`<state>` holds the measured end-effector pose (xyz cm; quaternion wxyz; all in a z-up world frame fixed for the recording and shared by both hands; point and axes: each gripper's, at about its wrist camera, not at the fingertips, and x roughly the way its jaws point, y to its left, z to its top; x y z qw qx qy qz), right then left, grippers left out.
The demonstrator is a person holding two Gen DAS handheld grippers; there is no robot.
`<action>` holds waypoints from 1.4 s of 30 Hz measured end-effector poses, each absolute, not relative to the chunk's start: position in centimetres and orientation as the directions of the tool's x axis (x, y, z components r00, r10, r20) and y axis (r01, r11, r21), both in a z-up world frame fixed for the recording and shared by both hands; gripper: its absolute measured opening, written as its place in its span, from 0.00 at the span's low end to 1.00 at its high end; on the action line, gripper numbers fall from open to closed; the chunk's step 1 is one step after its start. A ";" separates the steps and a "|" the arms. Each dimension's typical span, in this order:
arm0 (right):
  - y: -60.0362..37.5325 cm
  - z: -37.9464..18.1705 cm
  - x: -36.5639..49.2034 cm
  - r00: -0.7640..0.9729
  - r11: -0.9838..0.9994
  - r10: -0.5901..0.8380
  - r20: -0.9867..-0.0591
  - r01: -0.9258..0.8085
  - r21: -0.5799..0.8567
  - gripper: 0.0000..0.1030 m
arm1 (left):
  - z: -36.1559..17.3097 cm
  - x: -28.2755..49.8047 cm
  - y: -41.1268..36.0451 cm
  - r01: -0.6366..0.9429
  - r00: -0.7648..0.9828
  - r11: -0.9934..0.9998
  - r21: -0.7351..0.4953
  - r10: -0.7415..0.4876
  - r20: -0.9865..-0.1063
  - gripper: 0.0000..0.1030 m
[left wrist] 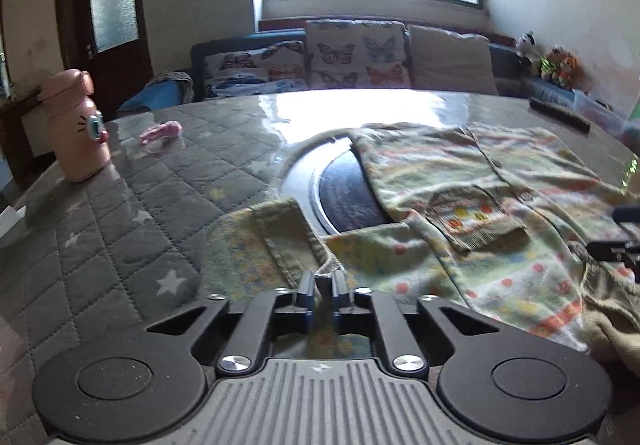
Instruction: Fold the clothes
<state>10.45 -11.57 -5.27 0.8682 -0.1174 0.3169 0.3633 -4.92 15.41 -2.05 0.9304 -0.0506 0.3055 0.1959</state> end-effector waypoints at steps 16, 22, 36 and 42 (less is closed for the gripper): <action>-11.4 -5.3 10.3 0.542 0.710 0.546 -0.640 -0.705 0.009 1.00 | -1.8 -10.8 25.1 -0.753 0.542 0.657 -0.021 0.602 -0.586 0.05; -11.1 -5.3 10.1 0.547 0.717 0.536 -0.643 -0.697 0.005 1.00 | -2.4 -10.7 25.9 -0.778 0.503 0.628 -0.002 0.622 -0.600 0.05; -11.2 -5.3 9.9 0.541 0.708 0.543 -0.642 -0.706 0.004 1.00 | -0.9 -10.3 24.7 -0.755 0.517 0.655 0.024 0.618 -0.593 0.22; -11.2 -5.3 9.9 0.540 0.707 0.545 -0.641 -0.708 0.004 1.00 | 0.1 -7.9 20.5 -0.607 0.651 0.794 -0.033 0.473 -0.594 0.25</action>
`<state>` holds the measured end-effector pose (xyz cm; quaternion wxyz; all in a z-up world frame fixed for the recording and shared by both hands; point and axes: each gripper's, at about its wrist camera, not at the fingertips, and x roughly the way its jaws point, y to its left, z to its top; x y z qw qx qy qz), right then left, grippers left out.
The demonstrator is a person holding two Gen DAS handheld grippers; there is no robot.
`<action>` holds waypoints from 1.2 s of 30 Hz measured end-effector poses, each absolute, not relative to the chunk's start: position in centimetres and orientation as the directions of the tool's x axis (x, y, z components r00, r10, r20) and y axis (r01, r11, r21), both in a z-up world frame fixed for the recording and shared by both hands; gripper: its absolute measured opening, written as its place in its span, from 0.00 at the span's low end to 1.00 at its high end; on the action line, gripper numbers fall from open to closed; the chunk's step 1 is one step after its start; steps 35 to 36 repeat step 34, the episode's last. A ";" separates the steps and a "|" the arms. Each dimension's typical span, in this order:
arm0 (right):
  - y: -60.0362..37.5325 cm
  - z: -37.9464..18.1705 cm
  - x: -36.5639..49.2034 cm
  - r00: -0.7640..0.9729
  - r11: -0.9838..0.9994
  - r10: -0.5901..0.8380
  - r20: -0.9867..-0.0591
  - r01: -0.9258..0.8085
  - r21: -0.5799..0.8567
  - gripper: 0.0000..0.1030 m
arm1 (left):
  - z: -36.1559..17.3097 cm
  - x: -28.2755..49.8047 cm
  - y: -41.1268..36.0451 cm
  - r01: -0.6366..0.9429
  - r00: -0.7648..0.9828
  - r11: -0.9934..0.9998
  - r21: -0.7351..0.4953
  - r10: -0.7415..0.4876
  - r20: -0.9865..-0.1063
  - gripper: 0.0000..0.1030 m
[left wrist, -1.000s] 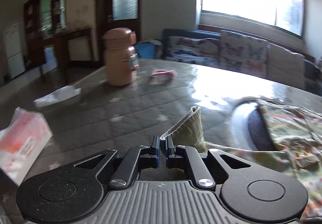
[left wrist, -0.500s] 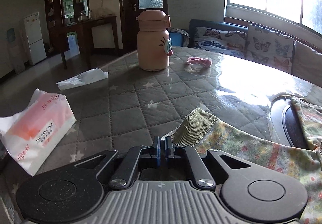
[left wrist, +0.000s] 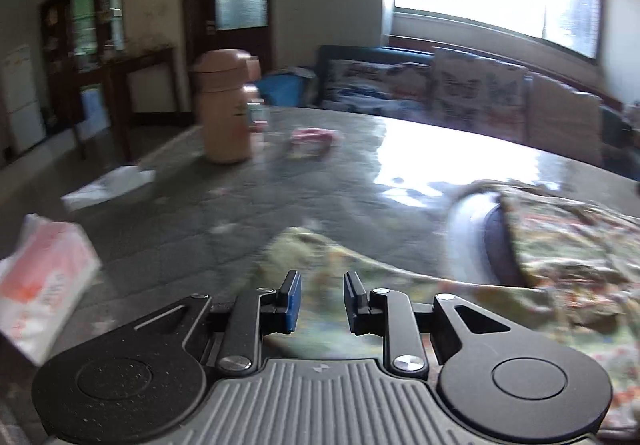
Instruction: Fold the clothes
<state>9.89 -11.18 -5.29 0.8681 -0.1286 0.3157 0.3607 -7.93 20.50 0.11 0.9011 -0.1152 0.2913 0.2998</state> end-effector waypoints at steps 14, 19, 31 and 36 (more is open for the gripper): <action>-11.1 -5.3 9.8 0.540 0.706 0.546 -0.640 -0.708 0.006 1.00 | -2.4 -0.7 15.3 -0.385 0.723 0.920 -0.075 0.250 -0.644 0.25; -11.1 -5.3 9.8 0.540 0.706 0.546 -0.640 -0.708 0.006 1.00 | -3.2 -0.7 15.8 -0.398 0.713 0.916 -0.058 0.269 -0.648 0.29; -11.1 -5.3 9.8 0.540 0.707 0.546 -0.640 -0.708 0.006 1.00 | -3.0 -3.4 19.3 -0.524 0.664 0.851 -0.038 0.380 -0.644 0.61; -11.1 -5.3 9.8 0.540 0.707 0.546 -0.640 -0.708 0.006 1.00 | -3.1 -4.0 20.2 -0.557 0.647 0.830 -0.028 0.413 -0.641 0.75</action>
